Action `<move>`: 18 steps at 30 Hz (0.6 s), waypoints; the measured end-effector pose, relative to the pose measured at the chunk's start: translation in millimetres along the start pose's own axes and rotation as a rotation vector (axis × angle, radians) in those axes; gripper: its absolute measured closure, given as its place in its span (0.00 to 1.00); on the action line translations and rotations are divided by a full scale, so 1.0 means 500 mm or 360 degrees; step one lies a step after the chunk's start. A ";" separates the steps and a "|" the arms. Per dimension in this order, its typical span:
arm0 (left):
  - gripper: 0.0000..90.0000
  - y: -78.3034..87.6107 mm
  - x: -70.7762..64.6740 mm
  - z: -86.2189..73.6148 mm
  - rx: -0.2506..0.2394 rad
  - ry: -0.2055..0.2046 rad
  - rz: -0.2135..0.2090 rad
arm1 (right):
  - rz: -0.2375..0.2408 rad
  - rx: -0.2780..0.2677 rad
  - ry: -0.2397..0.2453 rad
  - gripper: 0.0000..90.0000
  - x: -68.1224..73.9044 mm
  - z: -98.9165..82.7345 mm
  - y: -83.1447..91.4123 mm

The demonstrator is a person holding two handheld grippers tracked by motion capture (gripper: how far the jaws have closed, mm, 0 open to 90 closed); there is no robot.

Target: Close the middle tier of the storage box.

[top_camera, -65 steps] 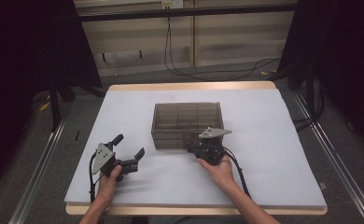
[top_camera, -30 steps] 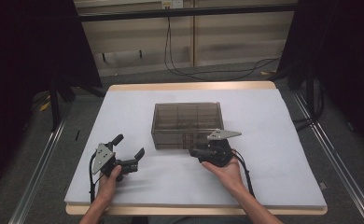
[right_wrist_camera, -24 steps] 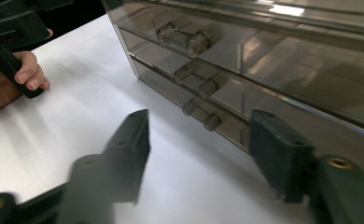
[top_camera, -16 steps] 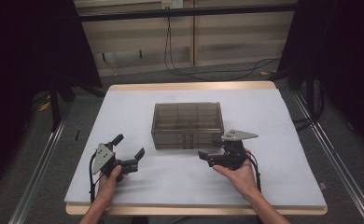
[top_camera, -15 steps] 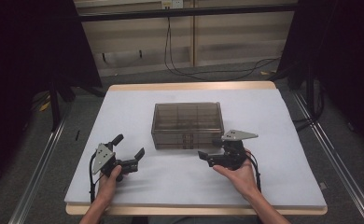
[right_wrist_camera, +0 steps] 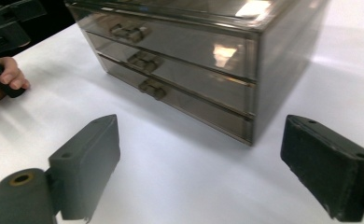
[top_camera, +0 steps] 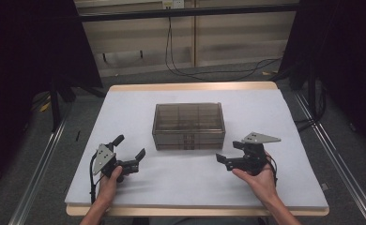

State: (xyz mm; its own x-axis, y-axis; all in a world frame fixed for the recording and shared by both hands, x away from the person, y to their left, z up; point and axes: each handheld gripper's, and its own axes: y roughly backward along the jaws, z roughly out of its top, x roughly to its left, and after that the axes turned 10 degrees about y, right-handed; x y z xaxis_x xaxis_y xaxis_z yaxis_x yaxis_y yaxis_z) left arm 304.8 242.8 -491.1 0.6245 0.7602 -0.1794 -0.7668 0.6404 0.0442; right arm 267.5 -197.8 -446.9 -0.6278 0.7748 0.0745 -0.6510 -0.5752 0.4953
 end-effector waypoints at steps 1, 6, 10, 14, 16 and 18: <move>0.01 0.000 0.000 0.000 0.0000 0.0001 0.0000 | -0.0012 0.0002 0.0006 0.12 -0.004 -0.002 0.007; 0.01 0.000 0.000 0.000 0.0000 -0.0001 0.0003 | -0.0064 0.0013 -0.0052 0.09 -0.025 -0.019 0.038; 0.01 0.000 0.000 0.000 -0.0001 0.0001 0.0004 | -0.0107 -0.0005 -0.0081 0.09 -0.041 -0.038 0.067; 0.01 0.000 0.000 0.000 0.0000 0.0000 0.0002 | -0.0158 0.0005 -0.0121 0.08 -0.061 -0.060 0.091; 0.01 0.000 0.000 0.000 0.0000 -0.0004 0.0005 | -0.0180 0.0034 -0.0103 0.08 -0.069 -0.069 0.100; 0.01 0.000 0.001 0.000 -0.0001 -0.0001 0.0004 | -0.0197 0.0041 -0.0101 0.08 -0.072 -0.073 0.105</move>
State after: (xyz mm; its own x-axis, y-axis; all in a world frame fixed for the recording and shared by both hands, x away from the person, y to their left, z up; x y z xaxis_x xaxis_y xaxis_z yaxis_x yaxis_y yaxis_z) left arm 305.0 243.0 -491.1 0.6226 0.7619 -0.1786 -0.7685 0.6383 0.0441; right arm 240.4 -265.6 -455.0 -0.5147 0.8549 0.0655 -0.7101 -0.4679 0.5262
